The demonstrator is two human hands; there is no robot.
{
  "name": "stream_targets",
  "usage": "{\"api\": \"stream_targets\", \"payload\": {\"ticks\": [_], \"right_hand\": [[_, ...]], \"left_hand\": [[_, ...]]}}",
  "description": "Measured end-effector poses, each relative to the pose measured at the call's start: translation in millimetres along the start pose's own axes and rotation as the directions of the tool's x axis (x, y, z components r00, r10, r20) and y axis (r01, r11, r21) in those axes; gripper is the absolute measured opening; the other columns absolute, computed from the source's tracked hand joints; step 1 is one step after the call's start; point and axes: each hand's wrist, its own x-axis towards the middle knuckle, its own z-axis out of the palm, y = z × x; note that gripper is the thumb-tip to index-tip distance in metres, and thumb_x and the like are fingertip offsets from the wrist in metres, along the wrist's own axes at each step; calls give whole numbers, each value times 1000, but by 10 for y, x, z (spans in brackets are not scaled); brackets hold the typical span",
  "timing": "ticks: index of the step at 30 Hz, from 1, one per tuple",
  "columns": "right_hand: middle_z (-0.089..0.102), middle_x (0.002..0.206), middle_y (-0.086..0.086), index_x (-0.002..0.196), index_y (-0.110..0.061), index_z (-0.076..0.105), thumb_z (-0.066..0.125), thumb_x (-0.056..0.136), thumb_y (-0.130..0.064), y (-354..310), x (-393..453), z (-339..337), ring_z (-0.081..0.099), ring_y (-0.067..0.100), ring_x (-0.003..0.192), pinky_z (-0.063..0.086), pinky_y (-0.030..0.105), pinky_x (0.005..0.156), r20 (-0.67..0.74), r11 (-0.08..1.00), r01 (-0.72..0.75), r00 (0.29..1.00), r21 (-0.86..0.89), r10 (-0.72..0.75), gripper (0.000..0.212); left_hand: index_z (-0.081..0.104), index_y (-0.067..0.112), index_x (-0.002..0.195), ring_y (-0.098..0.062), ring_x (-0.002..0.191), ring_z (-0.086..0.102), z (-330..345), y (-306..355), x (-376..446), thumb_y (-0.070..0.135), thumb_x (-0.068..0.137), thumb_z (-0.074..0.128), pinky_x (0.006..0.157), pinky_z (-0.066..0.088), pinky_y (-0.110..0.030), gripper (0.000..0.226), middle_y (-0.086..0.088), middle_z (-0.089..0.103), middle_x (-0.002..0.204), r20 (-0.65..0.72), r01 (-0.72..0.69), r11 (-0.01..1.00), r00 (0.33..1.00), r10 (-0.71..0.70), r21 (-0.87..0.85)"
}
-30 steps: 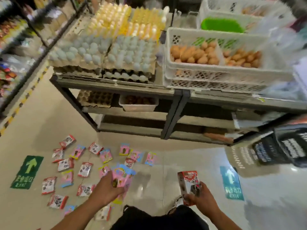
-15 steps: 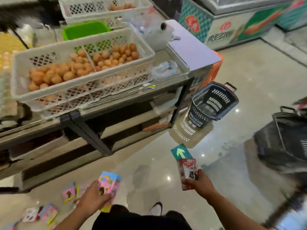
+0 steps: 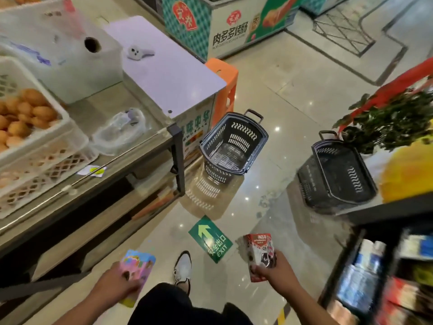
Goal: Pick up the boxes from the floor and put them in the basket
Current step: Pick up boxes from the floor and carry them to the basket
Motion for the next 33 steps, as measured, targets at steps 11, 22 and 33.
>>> {"api": "stream_targets", "payload": {"ticks": [11, 22, 33], "right_hand": [[77, 85, -7, 90, -34, 73, 86, 60, -48, 95, 1080, -1551, 72, 15, 86, 55, 35, 84, -86, 982, -174, 980, 69, 180, 35], [75, 93, -6, 105, -29, 59, 93, 58, -34, -536, 3444, -3659, 73, 13, 83, 61, 41, 77, 16, 995, -80, 997, -57, 81, 58], [75, 100, -7, 112, -30, 59, 92, 62, -33, -1818, 5292, -4269, 73, 10, 91, 60, 30, 80, 197, 987, 90, 979, -135, -62, 60]], "left_hand": [[57, 29, 97, -11, 85, 66, -743, 4835, -39, 44, 50, 79, 80, 55, -33, 54, 13, 69, 90, -19, -437, 891, 899, 438, -123], [63, 26, 99, -10, 81, 70, 203, 5632, 522, 39, 55, 87, 71, 56, -32, 51, 7, 73, 91, -62, -100, 980, 994, 91, -175], [63, 21, 94, -16, 82, 68, 678, 5784, 1306, 60, 47, 81, 73, 53, -32, 64, 3, 70, 90, 34, 238, 930, 971, -238, -281]]}}
